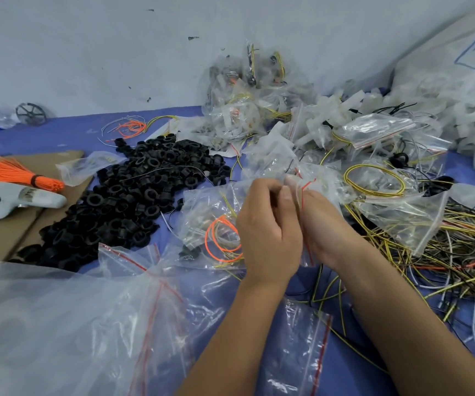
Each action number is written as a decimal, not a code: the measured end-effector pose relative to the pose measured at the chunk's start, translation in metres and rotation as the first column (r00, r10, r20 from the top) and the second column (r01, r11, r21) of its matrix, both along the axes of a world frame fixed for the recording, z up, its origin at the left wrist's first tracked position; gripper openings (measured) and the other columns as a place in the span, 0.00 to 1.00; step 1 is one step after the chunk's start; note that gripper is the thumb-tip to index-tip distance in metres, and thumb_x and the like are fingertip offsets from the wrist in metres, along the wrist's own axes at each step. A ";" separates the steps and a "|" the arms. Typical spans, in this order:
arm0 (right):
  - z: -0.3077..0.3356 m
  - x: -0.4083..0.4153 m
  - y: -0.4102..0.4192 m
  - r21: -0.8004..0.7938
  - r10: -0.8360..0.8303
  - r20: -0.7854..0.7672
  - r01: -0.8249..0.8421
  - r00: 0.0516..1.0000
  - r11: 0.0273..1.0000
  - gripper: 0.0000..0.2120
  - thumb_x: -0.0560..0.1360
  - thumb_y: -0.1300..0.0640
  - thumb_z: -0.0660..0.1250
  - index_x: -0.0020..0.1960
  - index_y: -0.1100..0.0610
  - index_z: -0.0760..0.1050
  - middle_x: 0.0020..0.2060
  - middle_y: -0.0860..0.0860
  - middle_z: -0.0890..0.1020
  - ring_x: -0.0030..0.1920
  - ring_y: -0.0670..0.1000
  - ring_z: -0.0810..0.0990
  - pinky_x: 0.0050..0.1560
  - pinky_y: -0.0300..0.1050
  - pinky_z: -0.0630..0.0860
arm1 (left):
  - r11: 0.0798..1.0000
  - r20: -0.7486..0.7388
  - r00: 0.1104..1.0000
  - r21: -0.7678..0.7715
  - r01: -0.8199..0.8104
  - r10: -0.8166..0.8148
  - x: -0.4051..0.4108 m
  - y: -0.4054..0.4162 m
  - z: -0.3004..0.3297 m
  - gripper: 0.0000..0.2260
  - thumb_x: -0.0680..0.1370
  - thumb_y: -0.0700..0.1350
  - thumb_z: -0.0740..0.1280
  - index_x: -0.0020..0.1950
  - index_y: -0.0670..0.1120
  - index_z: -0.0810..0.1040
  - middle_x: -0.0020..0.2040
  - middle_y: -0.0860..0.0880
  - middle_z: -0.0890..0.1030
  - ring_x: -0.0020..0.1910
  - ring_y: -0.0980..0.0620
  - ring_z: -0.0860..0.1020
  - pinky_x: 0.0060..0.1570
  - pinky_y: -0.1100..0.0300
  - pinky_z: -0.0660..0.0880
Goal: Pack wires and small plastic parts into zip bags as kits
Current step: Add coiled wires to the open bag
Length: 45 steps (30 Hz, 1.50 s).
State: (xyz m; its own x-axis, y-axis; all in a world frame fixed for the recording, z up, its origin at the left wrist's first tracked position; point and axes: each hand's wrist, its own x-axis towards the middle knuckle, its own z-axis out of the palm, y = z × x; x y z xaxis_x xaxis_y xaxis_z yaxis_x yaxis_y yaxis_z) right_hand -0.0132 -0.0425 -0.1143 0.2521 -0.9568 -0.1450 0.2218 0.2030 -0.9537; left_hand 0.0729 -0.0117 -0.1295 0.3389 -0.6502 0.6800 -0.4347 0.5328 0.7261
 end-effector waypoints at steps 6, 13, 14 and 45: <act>-0.006 0.001 -0.001 -0.118 -0.134 -0.365 0.097 0.922 0.988 0.25 0.85 0.45 0.55 0.58 0.67 0.77 0.53 0.68 0.82 0.51 0.61 0.85 0.52 0.55 0.80 | 0.916 -0.151 0.974 0.389 -0.098 0.169 0.012 -0.020 -0.012 0.04 0.81 0.42 0.65 0.46 0.46 0.75 0.40 0.52 0.80 0.41 0.49 0.77 0.49 0.48 0.73; -0.005 0.003 0.003 0.068 0.205 0.112 -0.214 0.972 0.975 0.36 0.78 0.29 0.48 0.62 0.52 0.82 0.56 0.55 0.85 0.54 0.50 0.85 0.48 0.43 0.82 | 0.949 -0.092 0.976 0.268 -0.167 0.198 0.012 -0.014 -0.007 0.03 0.79 0.41 0.64 0.46 0.44 0.74 0.42 0.49 0.80 0.44 0.47 0.77 0.47 0.52 0.72; -0.004 0.002 0.002 0.056 0.236 0.156 -0.247 0.959 0.967 0.38 0.77 0.27 0.47 0.65 0.51 0.80 0.57 0.54 0.85 0.56 0.51 0.84 0.52 0.45 0.81 | 0.958 -0.071 0.978 0.225 -0.178 0.198 0.011 -0.012 -0.005 0.03 0.79 0.42 0.64 0.46 0.44 0.74 0.42 0.50 0.80 0.43 0.48 0.76 0.46 0.55 0.71; -0.001 0.013 0.009 -0.058 0.054 -0.022 -0.056 0.998 0.997 0.26 0.82 0.37 0.55 0.52 0.53 0.86 0.49 0.55 0.87 0.51 0.51 0.86 0.45 0.41 0.82 | 0.987 -0.180 0.979 0.141 -0.073 0.098 0.008 -0.012 -0.007 0.07 0.80 0.44 0.61 0.44 0.43 0.75 0.40 0.49 0.79 0.41 0.47 0.77 0.43 0.48 0.75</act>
State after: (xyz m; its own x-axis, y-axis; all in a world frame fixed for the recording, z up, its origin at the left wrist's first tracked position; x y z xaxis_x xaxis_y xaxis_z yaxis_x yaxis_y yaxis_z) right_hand 0.0002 -0.0331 -0.1149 0.3021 -0.9485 -0.0951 0.1925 0.1585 -0.9684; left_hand 0.0804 -0.0235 -0.1361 0.5093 -0.6938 0.5092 -0.3251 0.3927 0.8603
